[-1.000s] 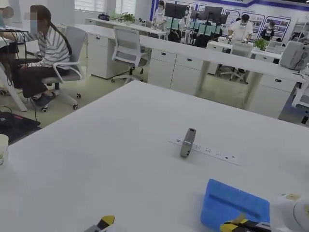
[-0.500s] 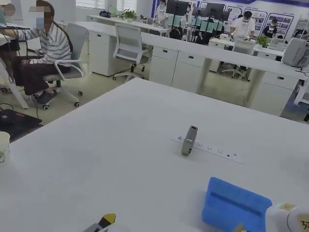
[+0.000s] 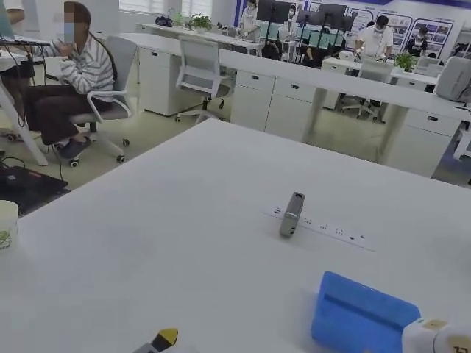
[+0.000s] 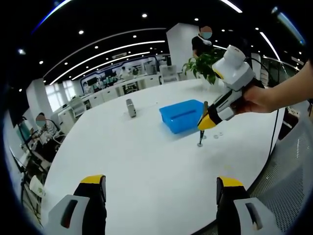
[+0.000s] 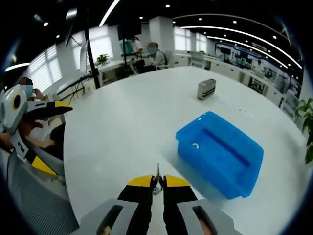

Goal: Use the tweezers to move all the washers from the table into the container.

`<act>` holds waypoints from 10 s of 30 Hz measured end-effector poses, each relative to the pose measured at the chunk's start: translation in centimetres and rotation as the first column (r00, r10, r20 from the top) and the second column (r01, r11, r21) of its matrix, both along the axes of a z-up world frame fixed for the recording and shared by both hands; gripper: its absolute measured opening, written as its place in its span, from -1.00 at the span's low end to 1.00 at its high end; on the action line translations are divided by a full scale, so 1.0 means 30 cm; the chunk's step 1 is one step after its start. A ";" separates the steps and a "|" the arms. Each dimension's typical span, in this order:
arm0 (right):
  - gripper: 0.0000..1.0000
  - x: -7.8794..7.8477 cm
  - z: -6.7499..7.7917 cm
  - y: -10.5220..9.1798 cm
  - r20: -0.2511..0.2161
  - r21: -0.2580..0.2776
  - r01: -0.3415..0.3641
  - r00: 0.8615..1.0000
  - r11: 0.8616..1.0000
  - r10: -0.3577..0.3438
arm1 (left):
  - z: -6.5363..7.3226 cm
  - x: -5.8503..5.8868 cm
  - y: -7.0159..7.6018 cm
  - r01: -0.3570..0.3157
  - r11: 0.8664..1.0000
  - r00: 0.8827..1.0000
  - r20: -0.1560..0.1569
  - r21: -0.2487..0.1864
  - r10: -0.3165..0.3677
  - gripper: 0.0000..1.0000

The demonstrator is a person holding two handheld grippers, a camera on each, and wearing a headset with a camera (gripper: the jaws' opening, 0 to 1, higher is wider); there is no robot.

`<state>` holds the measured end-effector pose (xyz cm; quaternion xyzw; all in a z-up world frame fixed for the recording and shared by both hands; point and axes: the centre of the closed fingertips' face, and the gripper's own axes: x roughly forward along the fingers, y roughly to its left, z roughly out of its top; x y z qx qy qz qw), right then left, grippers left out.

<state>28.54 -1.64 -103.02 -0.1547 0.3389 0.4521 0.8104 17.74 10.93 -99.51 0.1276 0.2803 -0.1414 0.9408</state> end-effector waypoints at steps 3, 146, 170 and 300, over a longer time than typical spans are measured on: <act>-0.94 0.004 -0.001 -0.001 0.004 0.000 -0.002 1.000 1.000 0.002 | -0.002 -0.001 0.000 0.001 1.000 1.000 -0.003 0.005 -0.001 0.91; -0.96 0.379 0.023 -0.010 0.050 -0.058 0.159 0.986 0.986 -0.156 | -0.031 -0.011 0.025 -0.023 0.999 0.998 -0.057 0.031 0.025 0.92; -0.94 0.379 0.075 -0.028 0.059 -0.024 0.221 0.974 0.975 -0.219 | -0.033 -0.014 0.024 -0.020 0.999 0.998 -0.059 0.032 0.022 0.91; -0.94 0.071 -0.020 -0.080 -0.009 0.008 0.142 0.990 0.990 -0.142 | -0.059 -0.019 0.027 -0.009 0.997 0.996 -0.087 0.076 0.015 0.88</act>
